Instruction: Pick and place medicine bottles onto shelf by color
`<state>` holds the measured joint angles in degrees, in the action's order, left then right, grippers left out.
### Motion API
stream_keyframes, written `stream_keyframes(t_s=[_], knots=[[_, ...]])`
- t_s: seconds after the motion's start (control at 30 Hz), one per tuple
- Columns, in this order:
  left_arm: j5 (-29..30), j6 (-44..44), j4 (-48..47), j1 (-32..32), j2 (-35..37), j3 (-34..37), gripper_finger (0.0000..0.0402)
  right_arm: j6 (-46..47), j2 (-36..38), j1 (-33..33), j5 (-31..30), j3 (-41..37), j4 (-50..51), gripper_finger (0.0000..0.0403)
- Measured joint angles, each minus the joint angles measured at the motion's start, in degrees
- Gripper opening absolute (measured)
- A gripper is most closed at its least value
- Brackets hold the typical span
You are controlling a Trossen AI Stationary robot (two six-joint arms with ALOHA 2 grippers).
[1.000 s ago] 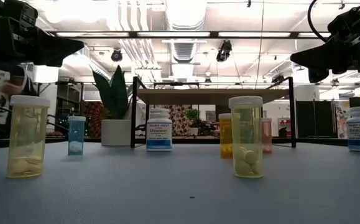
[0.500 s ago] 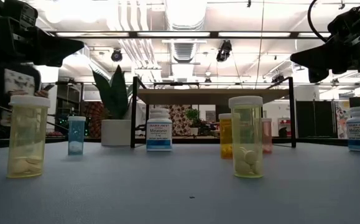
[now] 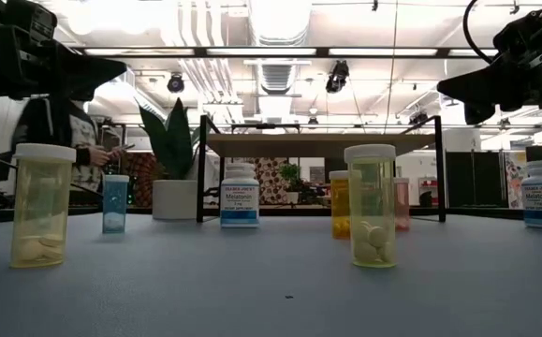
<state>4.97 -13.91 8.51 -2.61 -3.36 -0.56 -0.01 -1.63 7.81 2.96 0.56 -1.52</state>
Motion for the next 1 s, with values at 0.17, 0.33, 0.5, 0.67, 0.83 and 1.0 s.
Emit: stream_keyframes(t_s=[0.17, 0.33, 0.5, 0.67, 0.83, 1.0], knots=[[0.00, 0.00, 0.02, -0.01, 0.00, 0.00, 0.0003, -0.01, -0.01, -0.01, 0.00, 0.01, -0.01, 0.0009], [0.00, -0.21, 0.02, -0.02, 0.00, 0.00, 0.0003, 1.23, -0.02, -0.03, 0.14, 0.02, -0.54, 0.0009], [0.00, -0.07, 0.44, -0.01, 0.02, 0.00, 0.0003, 10.15, -0.02, -0.08, -2.08, 0.01, -4.28, 0.0009], [0.58, 0.07, 2.35, 0.00, 0.00, 0.00, 0.0003, 4.82, -0.02, -0.11, -2.05, 0.02, -8.24, 0.0009], [-0.43, 14.63, 10.03, 0.07, -0.33, 0.00, 0.0003, 2.56, 0.00, -0.11, -2.05, 0.02, -10.05, 0.0009], [-0.38, 16.60, 13.91, 0.07, -0.24, 0.00, 0.0003, 2.95, -0.02, -0.11, -2.03, 0.02, -9.91, 0.0009]])
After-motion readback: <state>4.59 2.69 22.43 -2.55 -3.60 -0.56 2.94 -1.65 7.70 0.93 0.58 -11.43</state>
